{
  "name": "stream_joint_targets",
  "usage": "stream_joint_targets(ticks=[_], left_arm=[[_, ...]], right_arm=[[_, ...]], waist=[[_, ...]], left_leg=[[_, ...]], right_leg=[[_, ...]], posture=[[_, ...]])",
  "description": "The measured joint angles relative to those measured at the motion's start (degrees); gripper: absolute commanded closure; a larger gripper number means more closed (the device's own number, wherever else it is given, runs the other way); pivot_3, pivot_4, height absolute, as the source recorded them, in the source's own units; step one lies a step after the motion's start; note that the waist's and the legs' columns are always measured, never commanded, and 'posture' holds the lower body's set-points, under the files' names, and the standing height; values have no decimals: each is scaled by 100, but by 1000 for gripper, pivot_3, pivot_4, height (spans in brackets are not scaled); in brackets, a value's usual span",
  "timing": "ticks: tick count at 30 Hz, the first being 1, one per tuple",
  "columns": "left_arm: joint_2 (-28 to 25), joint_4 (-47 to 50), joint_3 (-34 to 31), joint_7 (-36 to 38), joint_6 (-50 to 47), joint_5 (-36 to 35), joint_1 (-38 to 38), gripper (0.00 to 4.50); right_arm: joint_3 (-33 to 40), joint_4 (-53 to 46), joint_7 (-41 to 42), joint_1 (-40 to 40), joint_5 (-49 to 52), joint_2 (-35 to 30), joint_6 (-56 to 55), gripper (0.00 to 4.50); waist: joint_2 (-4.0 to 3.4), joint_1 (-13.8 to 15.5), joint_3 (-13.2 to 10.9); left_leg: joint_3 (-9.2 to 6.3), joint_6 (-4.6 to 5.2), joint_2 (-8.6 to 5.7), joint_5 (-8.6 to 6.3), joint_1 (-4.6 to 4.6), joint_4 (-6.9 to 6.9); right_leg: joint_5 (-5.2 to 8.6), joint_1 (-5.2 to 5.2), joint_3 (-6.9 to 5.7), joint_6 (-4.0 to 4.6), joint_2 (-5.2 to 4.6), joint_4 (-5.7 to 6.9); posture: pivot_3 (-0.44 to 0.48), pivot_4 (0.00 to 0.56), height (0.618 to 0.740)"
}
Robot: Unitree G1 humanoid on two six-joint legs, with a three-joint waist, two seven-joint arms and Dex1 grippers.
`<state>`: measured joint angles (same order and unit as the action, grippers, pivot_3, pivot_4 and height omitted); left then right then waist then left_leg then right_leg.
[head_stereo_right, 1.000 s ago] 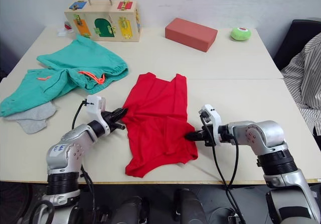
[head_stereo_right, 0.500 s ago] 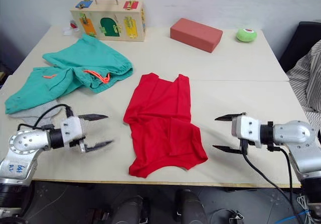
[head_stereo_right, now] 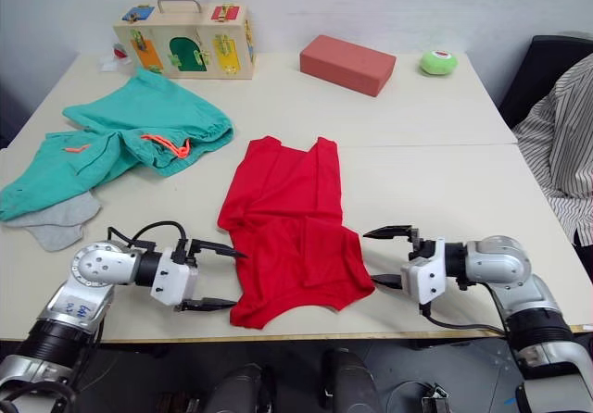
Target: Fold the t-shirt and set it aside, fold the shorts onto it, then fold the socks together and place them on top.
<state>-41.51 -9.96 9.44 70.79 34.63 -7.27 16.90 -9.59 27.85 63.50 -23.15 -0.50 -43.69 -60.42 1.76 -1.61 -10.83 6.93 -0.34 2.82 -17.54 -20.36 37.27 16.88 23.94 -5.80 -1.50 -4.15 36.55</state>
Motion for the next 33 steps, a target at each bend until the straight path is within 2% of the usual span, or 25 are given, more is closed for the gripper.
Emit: stream_joint_targets(ticks=[2,10,11,14,25,26,29,33], left_arm=[[112,-55,121,-26,174,106,107,22],[357,-463,448,-113,561,274,537,22],[373,-487,476,-126,585,291,565,203],[395,-628,604,-101,683,298,649,889],[411,-853,928,51,708,294,723,4319],[406,-835,908,23,643,263,680,4447],[303,-641,840,9,400,65,459,4447],[-242,230,691,206,-386,-565,-322,4447]], right_arm=[[-156,-90,-76,-4,-28,52,1,0],[-480,-264,-286,-15,-58,156,64,0],[-531,-286,-317,-15,-58,178,72,0],[-645,-312,-348,-6,-60,191,87,652],[-1029,-985,-208,513,150,59,673,4496],[-1047,-1202,-148,657,269,-13,829,4500],[-1049,-1721,12,917,650,-243,1316,4500],[-1003,-2940,211,1644,1520,-814,2433,4500]], waist=[[-1,9,1],[-31,74,19],[-34,87,23],[-40,129,27],[-44,187,27],[-45,186,26],[-46,169,26],[-53,127,19]], left_leg=[[-8,24,1,-21,26,-6],[-15,29,-3,-21,31,7],[-15,29,-3,-21,33,6],[-14,30,-3,-21,35,6],[-24,42,-10,-19,24,11],[-24,43,-10,-20,23,10],[-25,44,-8,-21,19,7],[-25,34,1,-26,14,-8]], right_leg=[[3,-32,-3,4,-1,-10],[2,-46,-7,3,-8,-7],[2,-47,-6,3,-8,-6],[2,-48,-6,3,-8,-5],[2,-45,-14,2,-18,-3],[2,-44,-14,2,-18,-4],[2,-39,-15,2,-17,-5],[10,-25,-14,10,-9,-7]], posture=[[0,150,740],[0,150,740],[0,150,740],[0,150,740],[0,150,740],[0,150,740],[0,150,740],[0,150,740]])
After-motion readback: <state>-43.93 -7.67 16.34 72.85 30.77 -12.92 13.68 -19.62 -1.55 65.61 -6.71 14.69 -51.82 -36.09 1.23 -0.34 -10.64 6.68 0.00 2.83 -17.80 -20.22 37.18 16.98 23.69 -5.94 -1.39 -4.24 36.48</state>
